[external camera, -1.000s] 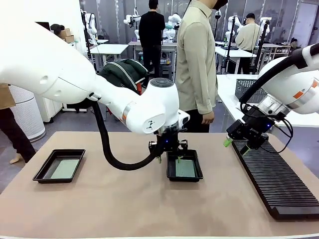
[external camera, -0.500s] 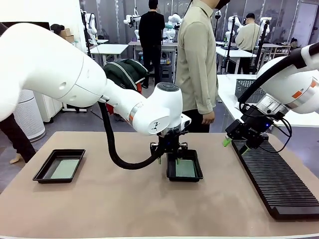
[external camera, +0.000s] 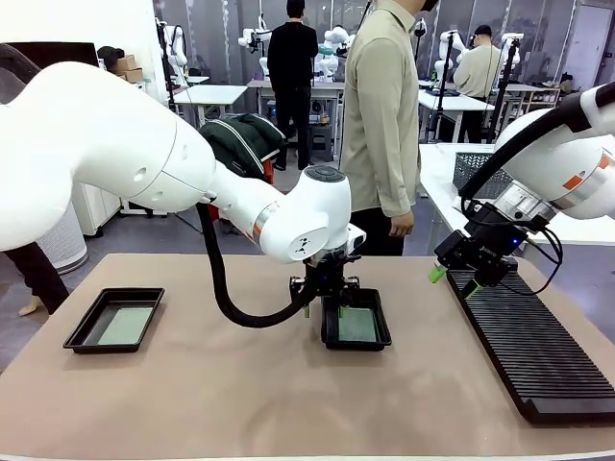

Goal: Inspect and transfer BCBs to ESD trays.
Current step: Pick up the ESD tray and place it on the left side of the table.

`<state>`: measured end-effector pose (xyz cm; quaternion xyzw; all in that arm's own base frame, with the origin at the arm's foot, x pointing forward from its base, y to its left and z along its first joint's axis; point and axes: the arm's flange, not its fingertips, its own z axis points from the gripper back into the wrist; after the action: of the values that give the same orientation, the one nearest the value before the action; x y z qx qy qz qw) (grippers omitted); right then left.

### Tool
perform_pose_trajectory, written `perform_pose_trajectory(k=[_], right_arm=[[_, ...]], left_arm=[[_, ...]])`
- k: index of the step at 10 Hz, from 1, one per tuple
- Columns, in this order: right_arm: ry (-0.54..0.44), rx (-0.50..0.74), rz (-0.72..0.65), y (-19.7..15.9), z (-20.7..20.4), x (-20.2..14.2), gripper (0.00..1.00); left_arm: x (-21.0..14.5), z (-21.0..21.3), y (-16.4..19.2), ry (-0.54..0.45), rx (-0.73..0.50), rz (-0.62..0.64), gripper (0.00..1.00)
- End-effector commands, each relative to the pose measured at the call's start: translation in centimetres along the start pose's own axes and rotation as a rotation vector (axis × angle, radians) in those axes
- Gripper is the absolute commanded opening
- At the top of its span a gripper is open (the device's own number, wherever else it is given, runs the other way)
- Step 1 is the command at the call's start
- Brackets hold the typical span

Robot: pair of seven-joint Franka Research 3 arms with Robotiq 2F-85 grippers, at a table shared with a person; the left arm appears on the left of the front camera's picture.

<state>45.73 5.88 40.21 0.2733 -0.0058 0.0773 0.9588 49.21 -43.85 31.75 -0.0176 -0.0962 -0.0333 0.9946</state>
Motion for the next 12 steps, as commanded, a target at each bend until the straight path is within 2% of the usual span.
perform_pose_trajectory(k=[1, 2, 9, 10, 11, 12], right_arm=[[-0.008, -0.027, -0.021, 0.13, -0.03, 0.08, 1.0], [-0.008, -0.027, -0.021, 0.13, -0.03, 0.08, 1.0], [-0.008, -0.027, -0.021, 0.13, -0.03, 0.08, 1.0], [-0.008, -0.027, -0.021, 0.13, -0.03, 0.08, 1.0], [-0.008, -0.027, -0.021, 0.13, -0.03, 0.08, 1.0], [-0.008, -0.027, -0.021, 0.13, -0.03, 0.08, 1.0]], left_arm=[[0.34, 0.07, -0.22, -0.011, 0.038, -0.037, 0.78], [0.0, 0.0, 0.0, 0.0, 0.0, 0.0, 0.78], [0.7, -0.05, 0.0, 0.007, 0.013, 0.017, 0.78], [0.71, -0.02, 0.09, 0.001, 0.011, 0.027, 0.72], [0.83, 0.02, 0.15, 0.002, 0.014, 0.025, 0.71], [0.91, -0.07, 0.15, 0.004, 0.02, 0.022, 0.65]])
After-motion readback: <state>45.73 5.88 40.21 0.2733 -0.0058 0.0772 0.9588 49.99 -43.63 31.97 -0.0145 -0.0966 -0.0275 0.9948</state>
